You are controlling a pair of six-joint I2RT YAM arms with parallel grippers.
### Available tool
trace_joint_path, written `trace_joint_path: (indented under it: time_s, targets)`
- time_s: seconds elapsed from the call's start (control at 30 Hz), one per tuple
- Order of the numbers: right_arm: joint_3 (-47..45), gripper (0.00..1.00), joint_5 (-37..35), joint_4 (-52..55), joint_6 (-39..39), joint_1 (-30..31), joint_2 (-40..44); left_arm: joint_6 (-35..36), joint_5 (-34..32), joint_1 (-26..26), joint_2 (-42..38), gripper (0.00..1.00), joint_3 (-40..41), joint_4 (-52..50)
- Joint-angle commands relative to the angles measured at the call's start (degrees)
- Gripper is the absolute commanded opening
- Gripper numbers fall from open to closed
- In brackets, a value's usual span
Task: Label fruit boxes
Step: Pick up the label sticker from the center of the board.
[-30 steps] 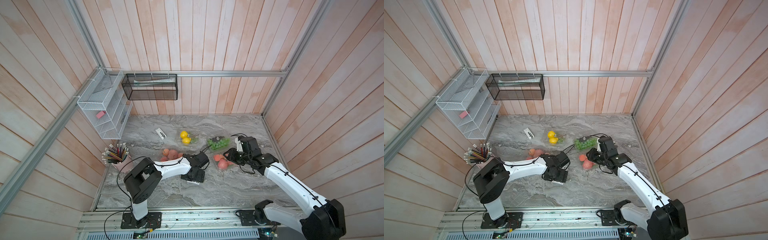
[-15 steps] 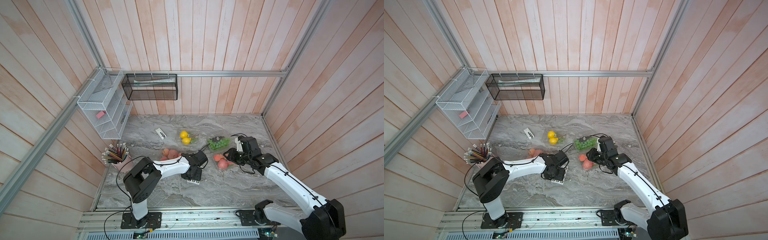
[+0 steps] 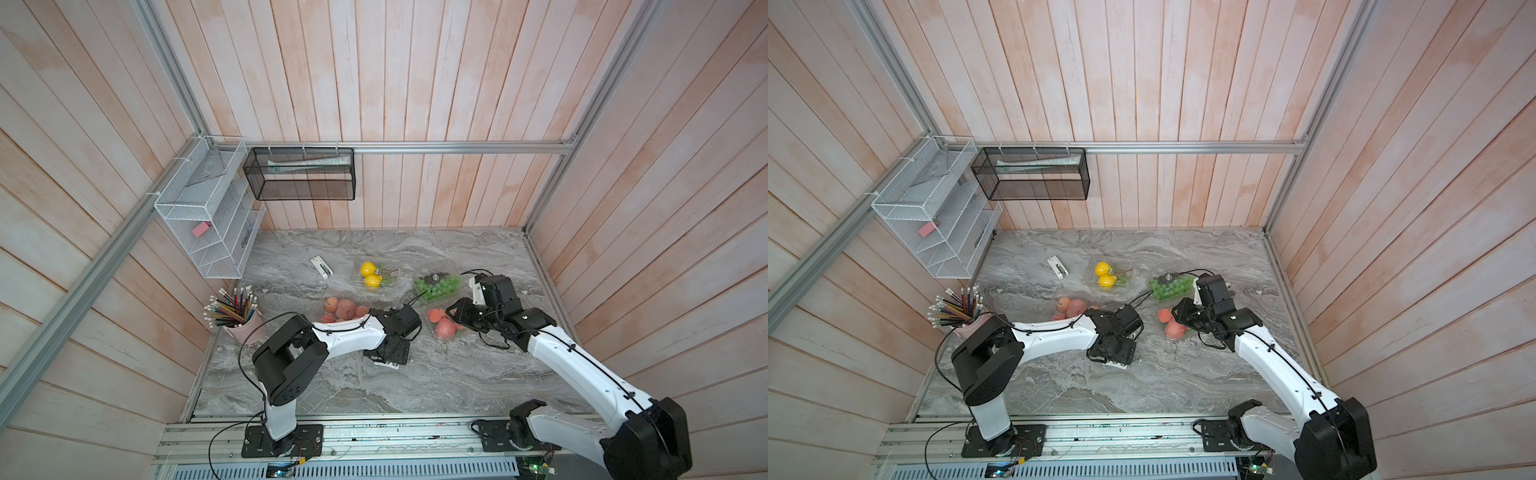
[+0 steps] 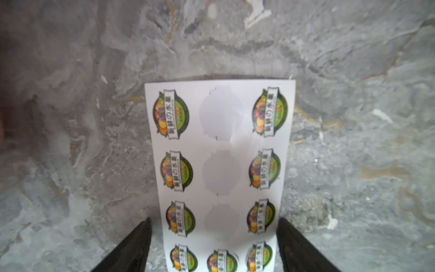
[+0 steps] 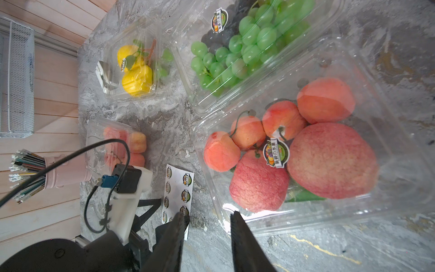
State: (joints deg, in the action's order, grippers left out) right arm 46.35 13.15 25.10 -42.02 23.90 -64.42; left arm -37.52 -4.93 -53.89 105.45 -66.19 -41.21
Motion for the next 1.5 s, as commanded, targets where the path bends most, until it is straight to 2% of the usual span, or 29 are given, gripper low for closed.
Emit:
trace_joint_path:
  time_s: [0.0,0.13,0.17,0.3,0.43,0.5,0.83,1.23,1.47]
  targets:
    - [-0.98,0.36,0.73,-1.01,-0.19,-0.25,0.48,-0.14,2.12,-0.32,3.90,0.85,0.80,0.71]
    - [-1.00,0.36,1.00,-1.31,-0.21,-0.24,0.27,0.16,1.72,-0.32,5.64,0.84,-0.11,0.07]
    - [-1.08,0.36,1.09,-1.33,-0.25,-0.23,0.26,0.23,1.74,-2.06,5.89,0.82,-0.34,-0.14]
    - [-1.26,0.36,1.01,-1.37,-0.26,-0.20,0.30,0.35,0.97,-2.92,7.07,0.79,-1.45,-1.05]
    - [-1.74,0.36,1.09,-1.61,-0.41,-0.25,0.38,0.34,0.97,-3.06,7.40,0.69,-1.36,-1.15]
    - [-1.88,0.36,1.15,-1.72,-0.43,-0.23,0.41,0.34,0.63,-3.06,7.04,0.68,-1.31,-1.24]
    - [-2.54,0.35,2.01,-3.78,-0.07,-0.25,0.08,0.78,0.45,-2.84,2.96,0.56,0.81,1.81]
    - [-4.55,0.34,4.10,-8.31,-0.12,-0.24,-0.18,1.66,1.23,-2.36,-0.62,0.35,3.26,5.32]
    - [-8.24,0.34,9.45,-17.10,1.22,-0.90,0.32,2.08,1.37,-1.88,-5.54,0.28,5.77,9.58]
